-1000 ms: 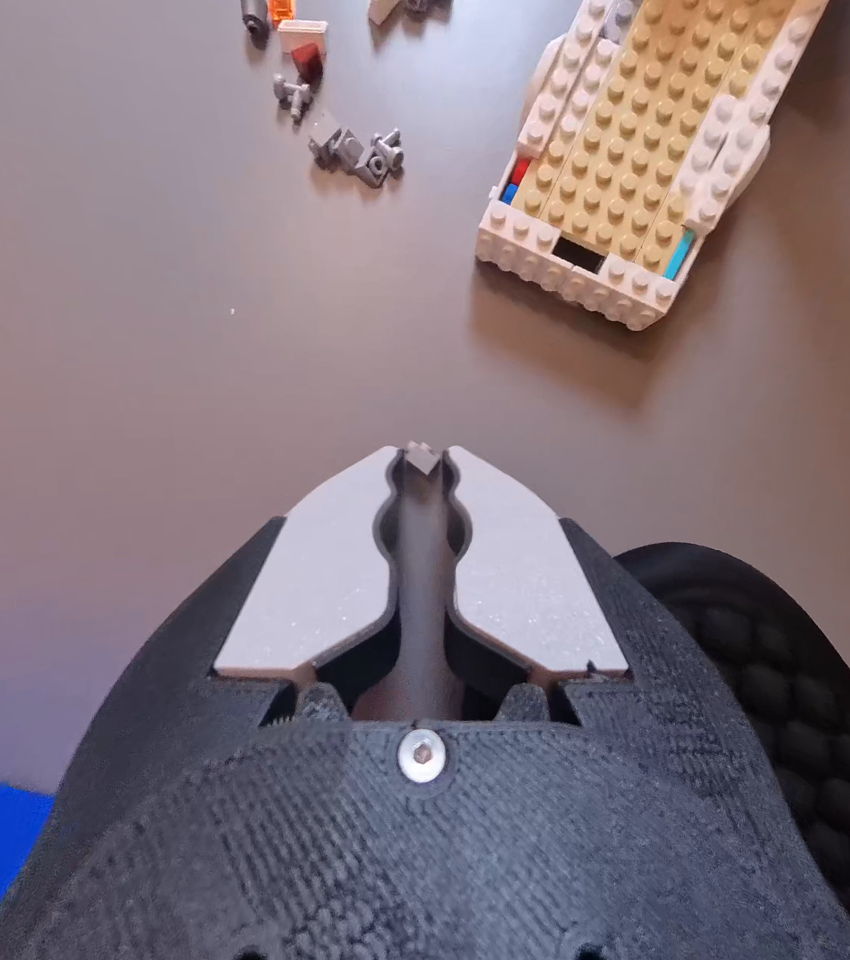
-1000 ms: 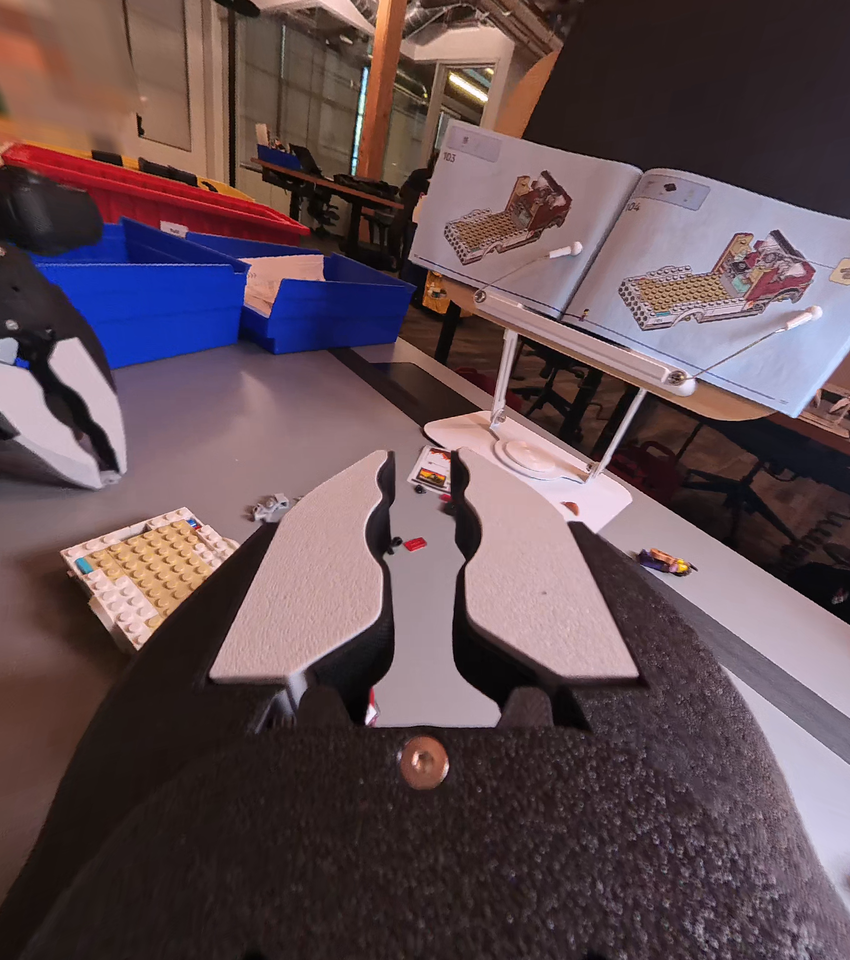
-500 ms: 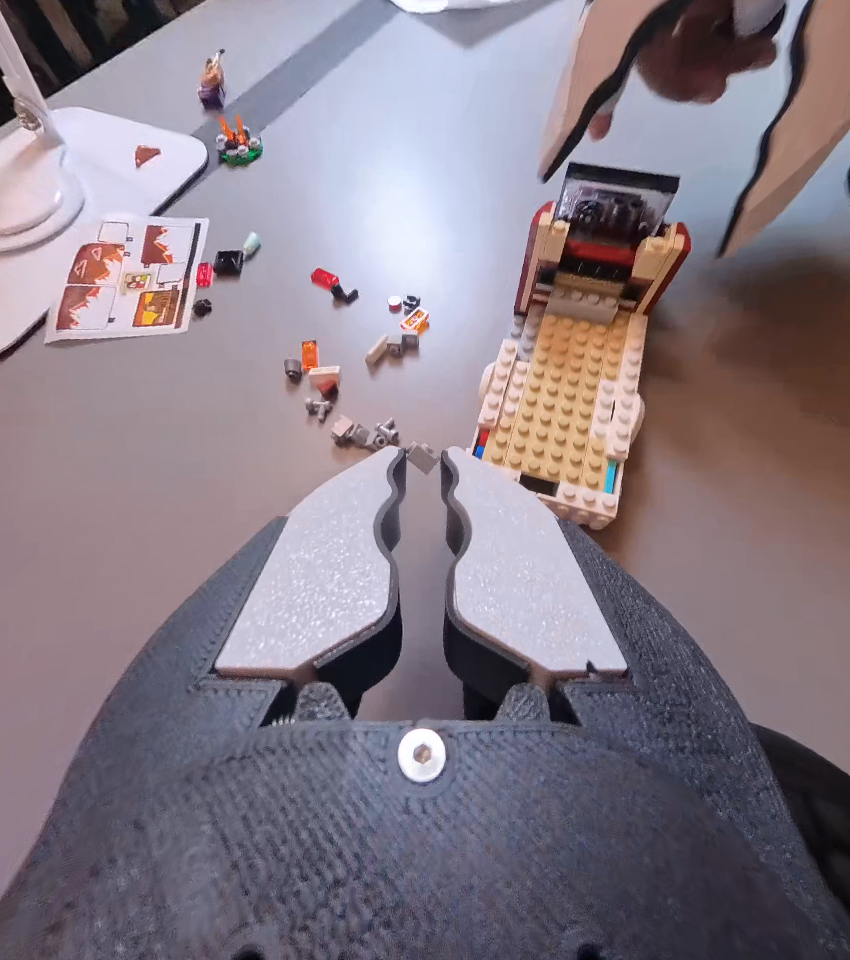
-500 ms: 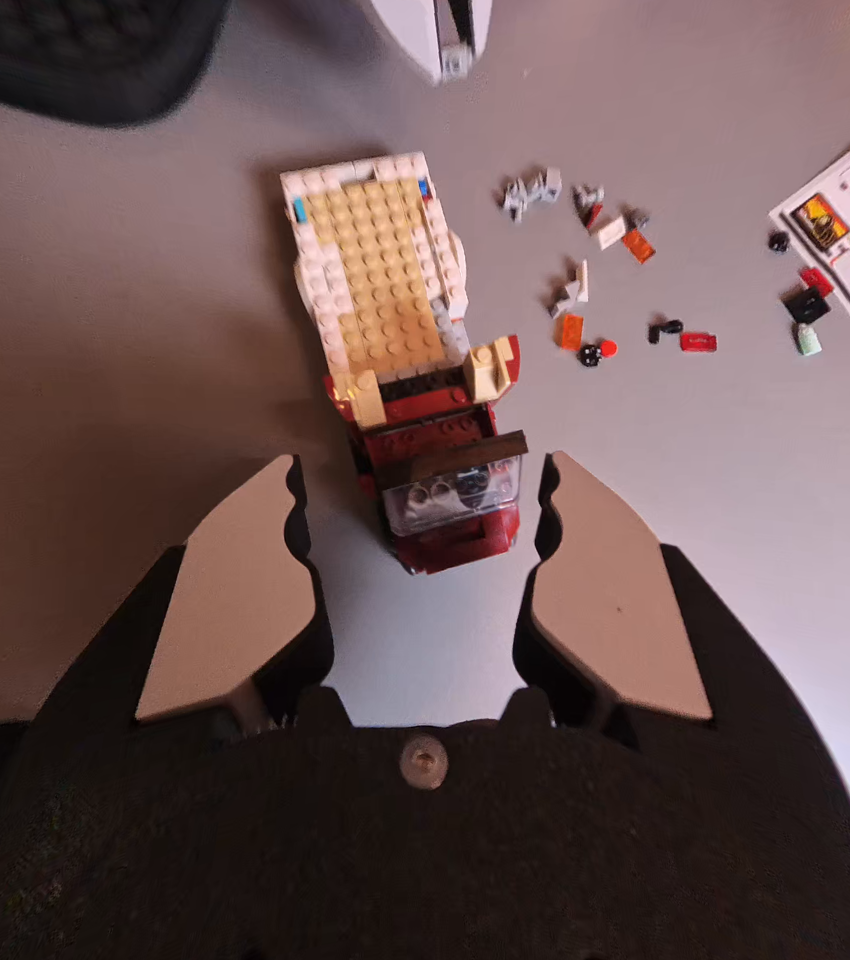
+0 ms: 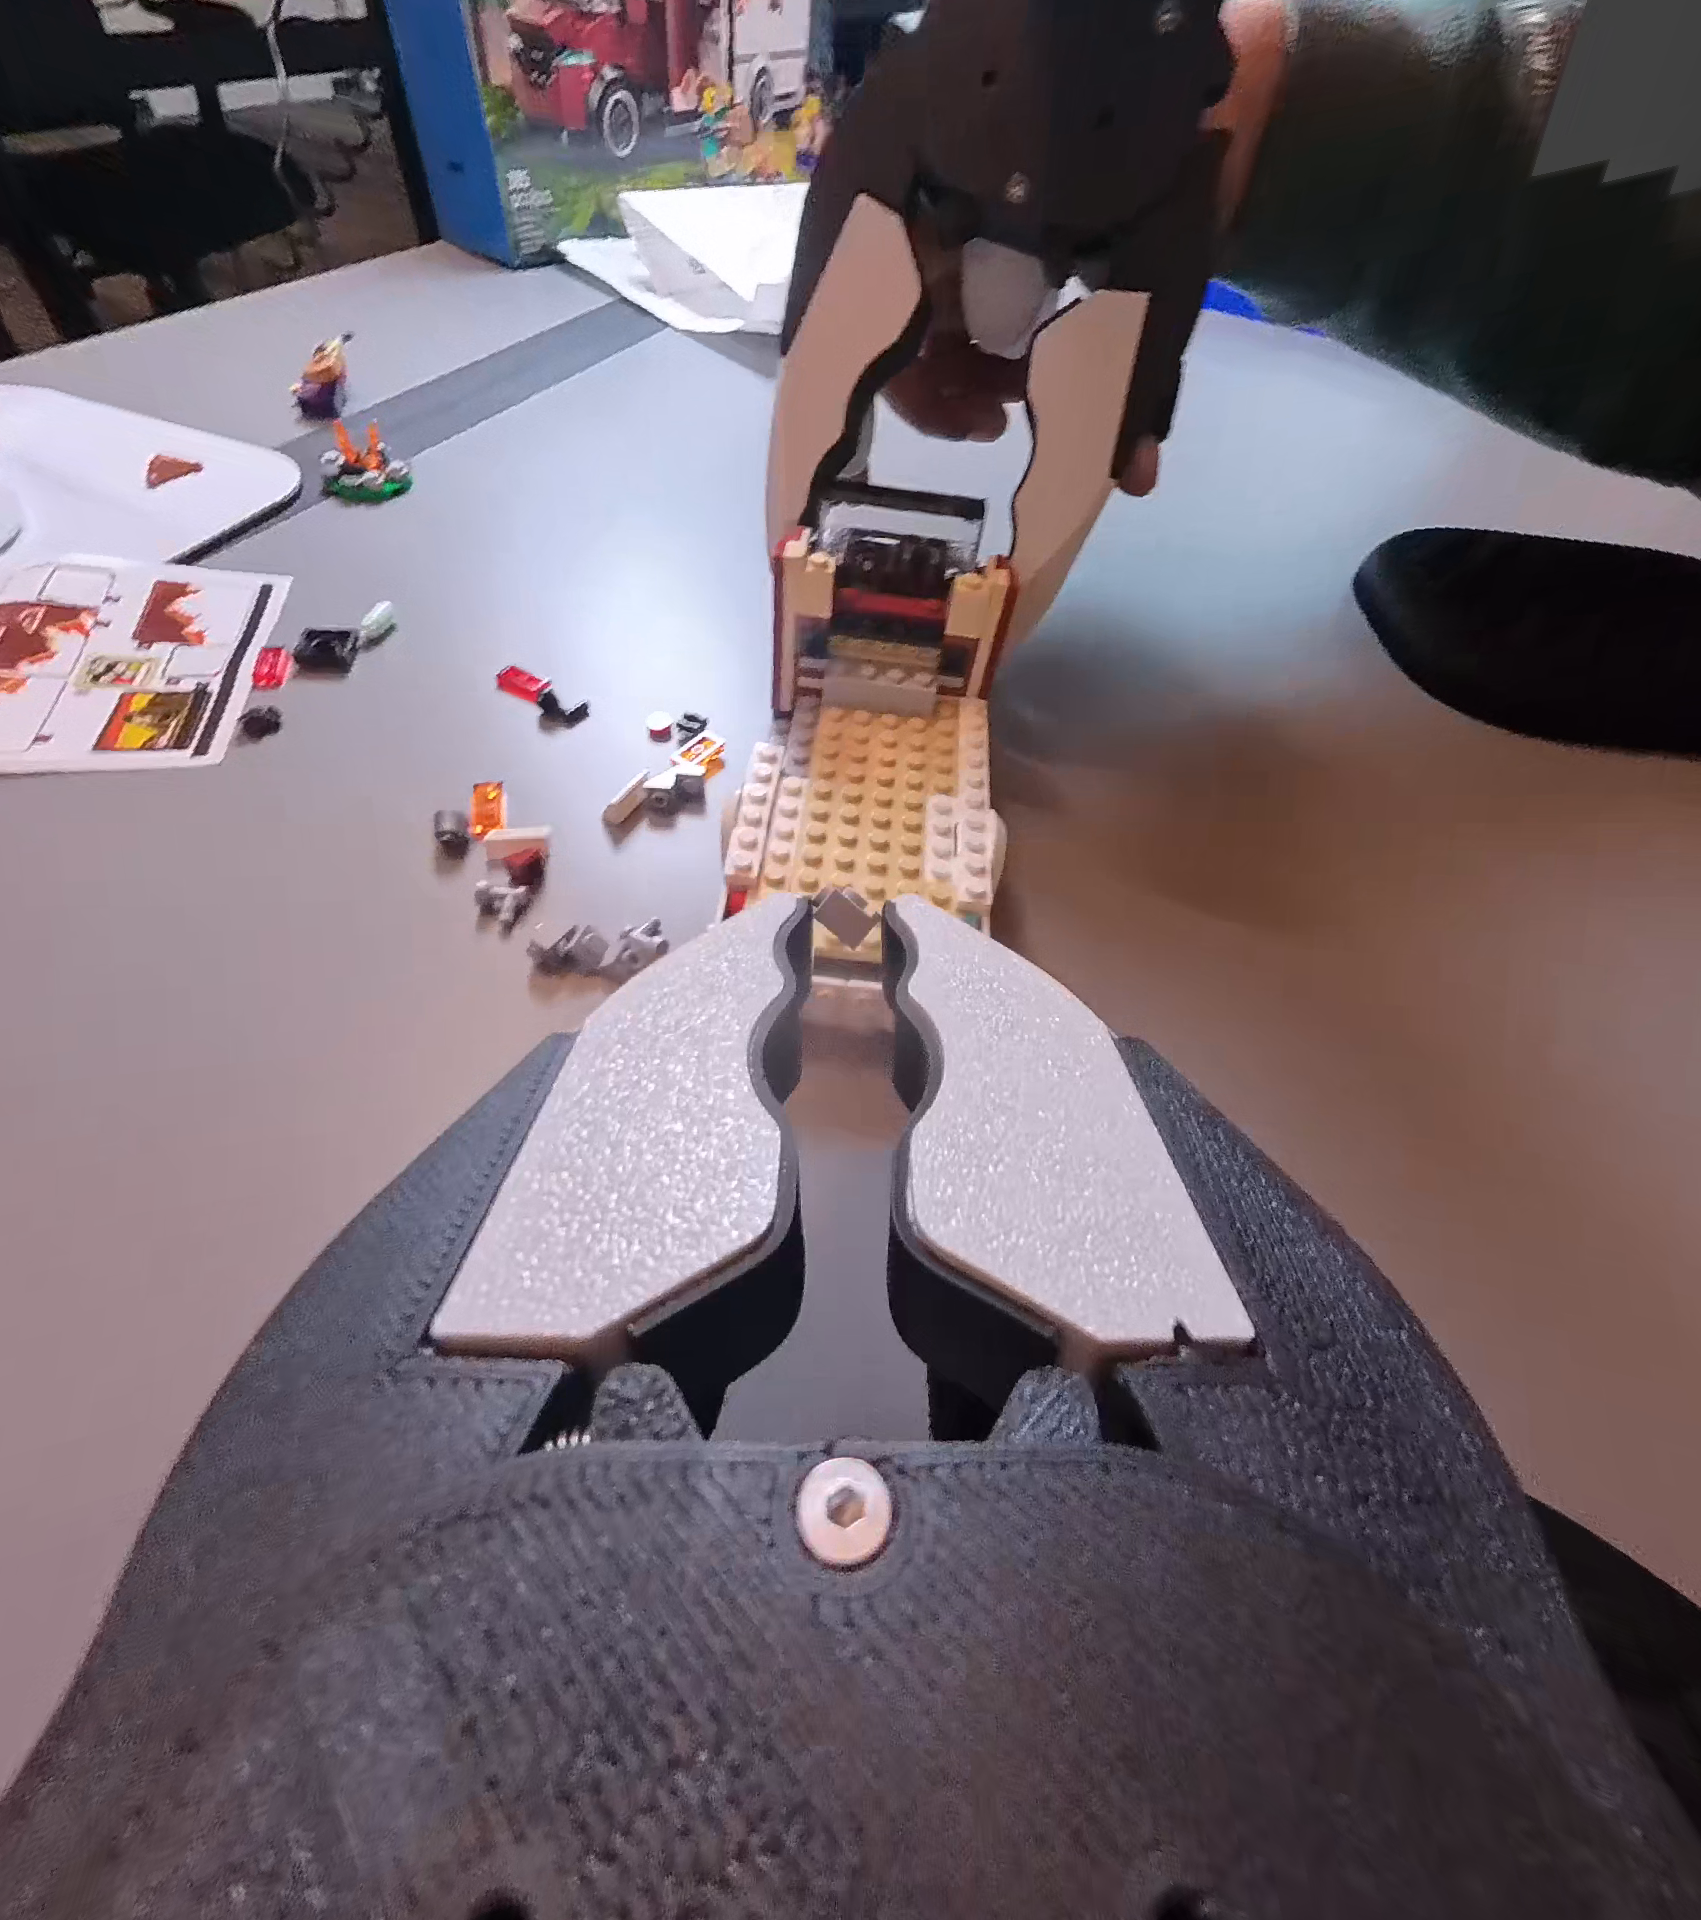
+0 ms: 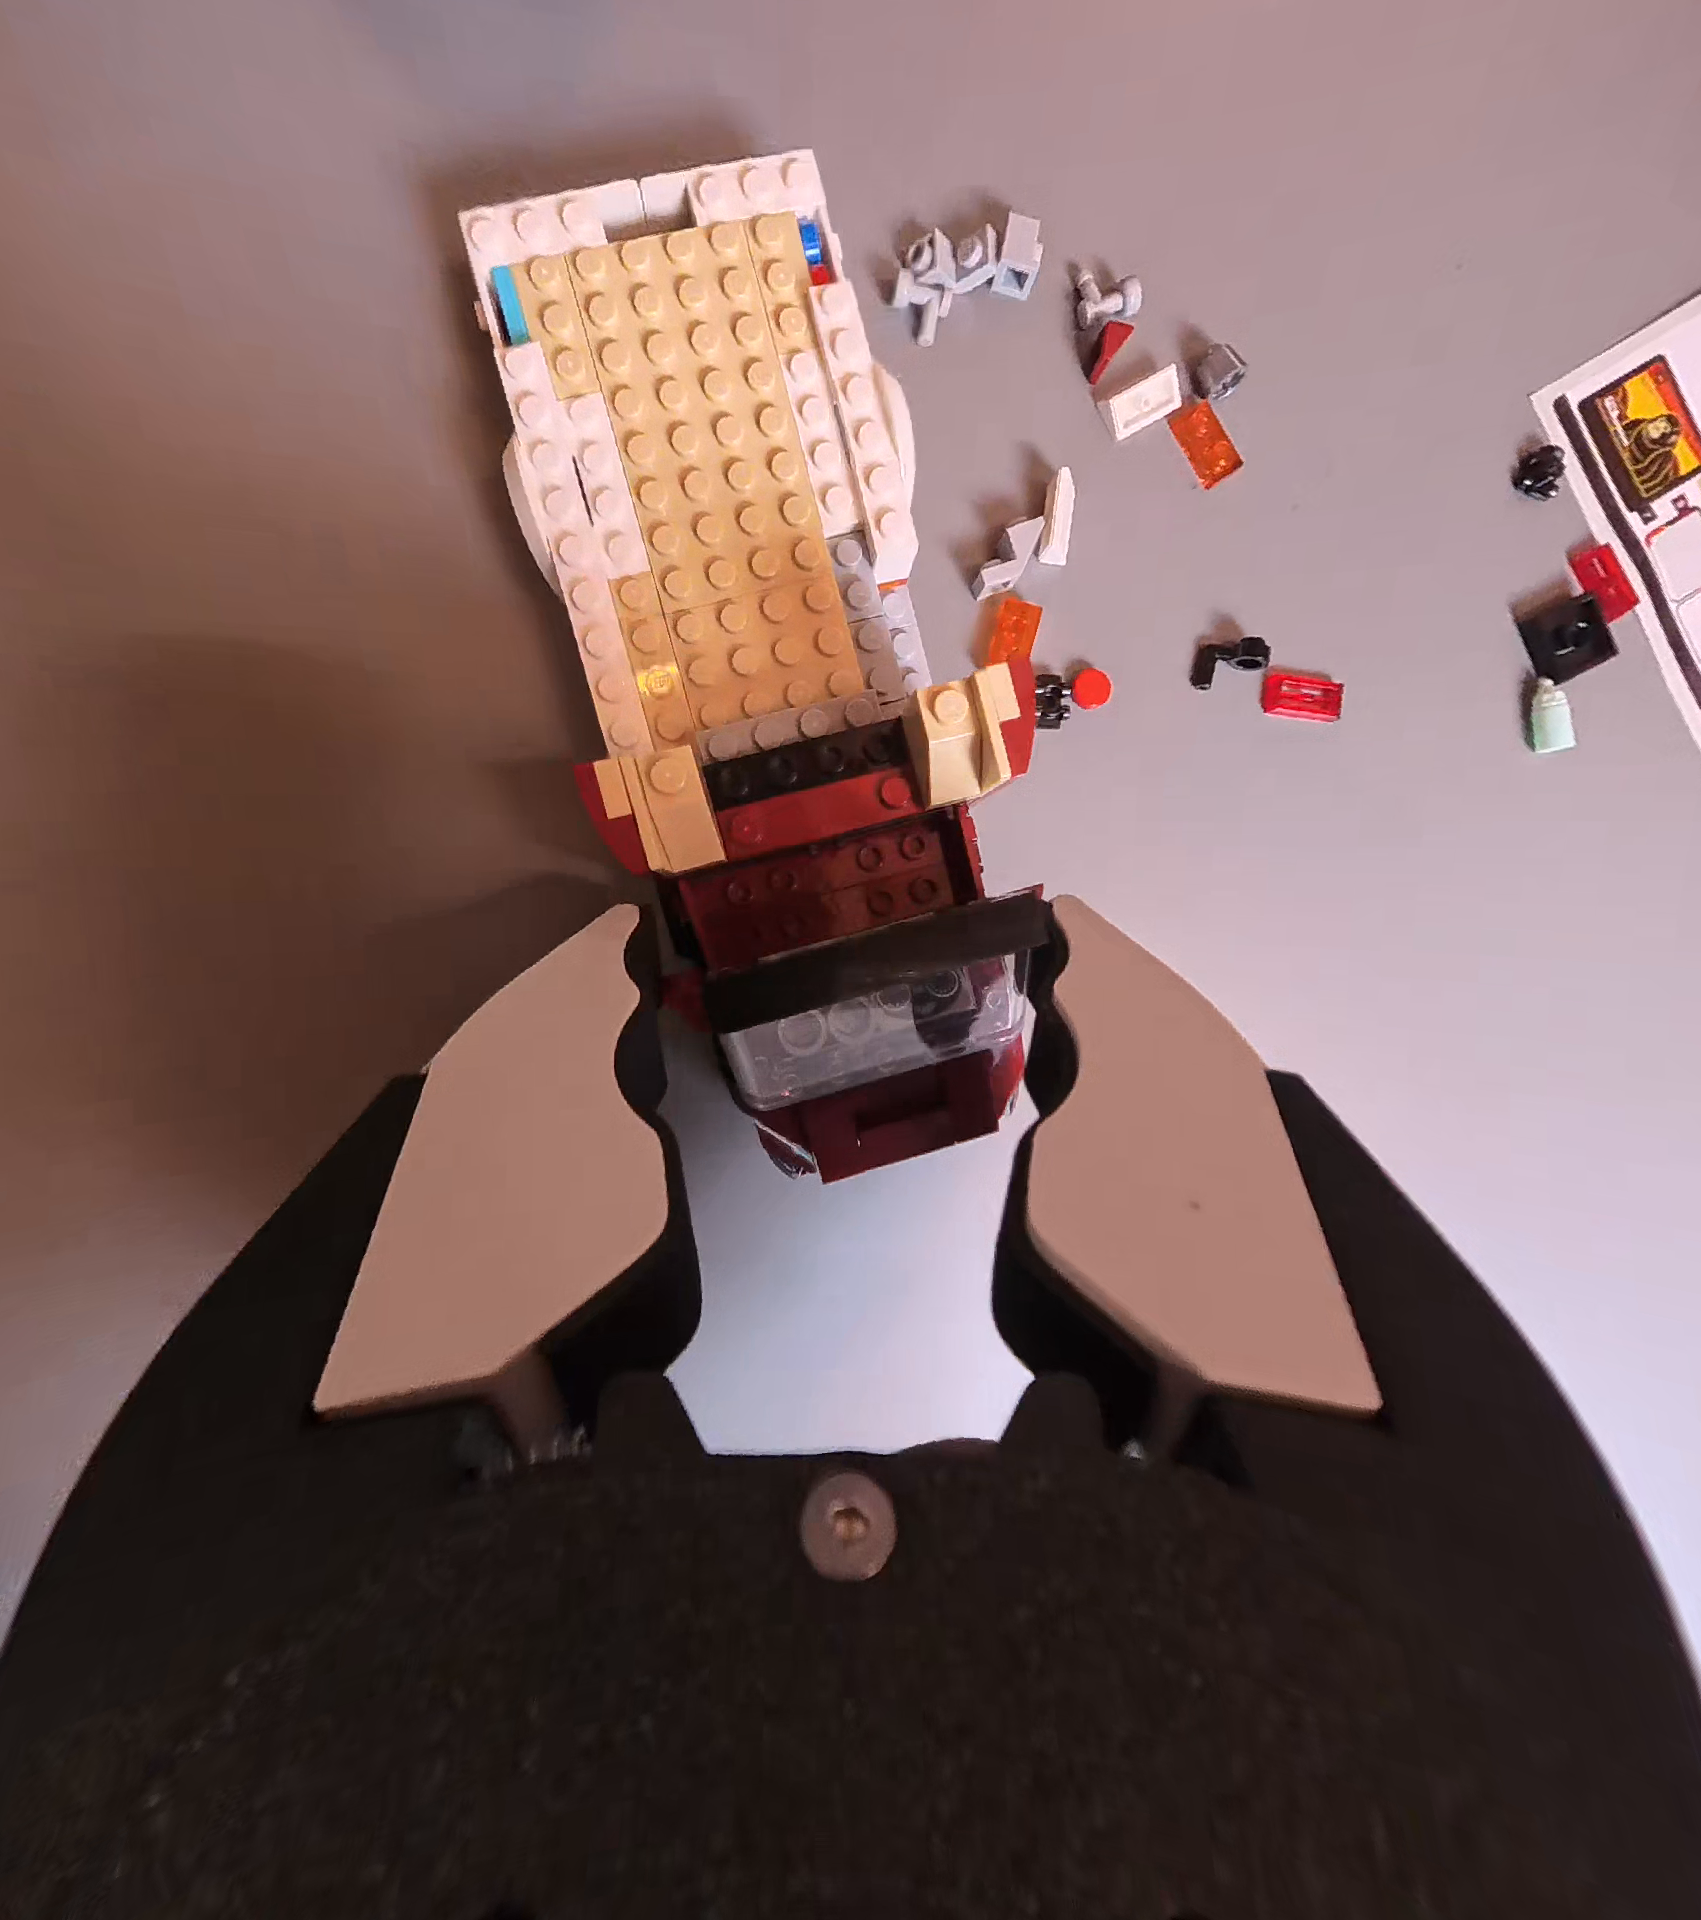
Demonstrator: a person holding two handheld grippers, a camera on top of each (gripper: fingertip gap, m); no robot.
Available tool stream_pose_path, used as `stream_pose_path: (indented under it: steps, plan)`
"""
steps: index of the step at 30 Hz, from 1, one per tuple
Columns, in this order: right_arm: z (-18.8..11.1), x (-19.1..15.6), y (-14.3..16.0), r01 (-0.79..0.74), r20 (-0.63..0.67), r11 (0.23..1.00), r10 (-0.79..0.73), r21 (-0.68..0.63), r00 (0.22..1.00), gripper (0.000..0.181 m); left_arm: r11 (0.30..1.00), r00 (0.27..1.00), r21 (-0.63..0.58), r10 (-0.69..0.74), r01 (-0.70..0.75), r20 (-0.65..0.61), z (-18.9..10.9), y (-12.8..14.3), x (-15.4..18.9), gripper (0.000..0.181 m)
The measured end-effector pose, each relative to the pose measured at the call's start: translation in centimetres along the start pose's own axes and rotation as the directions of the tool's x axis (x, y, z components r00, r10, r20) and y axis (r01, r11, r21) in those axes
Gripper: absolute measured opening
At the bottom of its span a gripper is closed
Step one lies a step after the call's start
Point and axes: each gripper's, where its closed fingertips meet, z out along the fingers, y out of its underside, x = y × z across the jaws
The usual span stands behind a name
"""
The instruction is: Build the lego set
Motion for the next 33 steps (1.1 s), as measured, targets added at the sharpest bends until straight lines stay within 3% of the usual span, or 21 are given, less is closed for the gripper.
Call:
stream_pose_path:
  steps: [4, 7, 9, 12, 15, 17, 19, 22, 23, 28, 31, 33]
  plan:
    - [-2.3, -0.6, -0.6, -0.06, -0.014, 0.998, 0.06, 0.005, 0.998, 0.088, 0.996, 0.994, 0.058, 0.075, -0.07, -0.078, 0.3, -1.0, 2.4, 0.012]
    - [-5.3, -3.2, -4.2, -0.077, -0.051, 0.977, 0.089, 0.199, 0.995, 0.072, 0.984, 0.982, 0.095, 0.159, -0.15, -0.101, 0.5, -1.7, 4.0, 0.013]
    - [-5.7, -6.4, -7.3, -0.154, 0.037, 0.912, 0.151, 0.38, 0.988, 0.051, 0.966, 0.966, 0.131, 0.236, -0.221, -0.107, 0.7, -2.5, 5.2, 0.012]
    - [-4.5, -10.2, -9.4, -0.287, 0.196, 0.813, 0.215, 0.506, 0.957, 0.034, 0.934, 0.935, 0.177, 0.334, -0.311, -0.12, 1.2, -3.6, 7.0, 0.012]
    - [-4.5, -10.3, -10.6, -0.441, 0.284, 0.668, 0.338, 0.599, 0.897, 0.022, 0.897, 0.899, 0.197, 0.422, -0.396, -0.112, 1.8, -4.1, 8.5, 0.012]
    - [-4.9, -9.3, -10.6, -0.567, 0.368, 0.557, 0.436, 0.607, 0.822, 0.022, 0.866, 0.874, 0.2, 0.48, -0.459, -0.074, 2.0, -4.4, 8.9, 0.012]
    - [-4.7, -9.1, -10.5, -0.643, 0.436, 0.5, 0.475, 0.58, 0.764, 0.022, 0.835, 0.848, 0.195, 0.529, -0.514, -0.034, 2.3, -4.6, 9.1, 0.012]
    - [-4.0, -10.0, -10.8, -0.67, 0.477, 0.502, 0.471, 0.547, 0.742, 0.022, 0.8, 0.813, 0.176, 0.582, -0.574, 0.01, 2.7, -4.6, 9.3, 0.012]
    - [-3.8, -9.9, -10.9, -0.678, 0.48, 0.49, 0.48, 0.548, 0.735, 0.014, 0.795, 0.81, 0.18, 0.587, -0.58, 0.017, 2.6, -4.6, 9.2, 0.013]
    - [-2.8, -9.8, -10.3, -0.669, 0.44, 0.521, 0.505, 0.53, 0.742, 0.01, 0.813, 0.822, 0.158, 0.569, -0.56, -0.012, 2.8, -3.7, 9.2, 0.012]
    - [-2.5, -8.8, -9.0, -0.604, 0.312, 0.588, 0.527, 0.538, 0.791, 0.01, 0.878, 0.877, 0.112, 0.474, -0.464, -0.082, 2.9, -2.7, 8.5, 0.029]
    - [-1.5, -8.0, -7.0, -0.536, 0.147, 0.691, 0.541, 0.485, 0.828, 0.01, 0.919, 0.916, 0.091, 0.391, -0.384, -0.089, 2.6, -2.4, 7.2, 0.031]
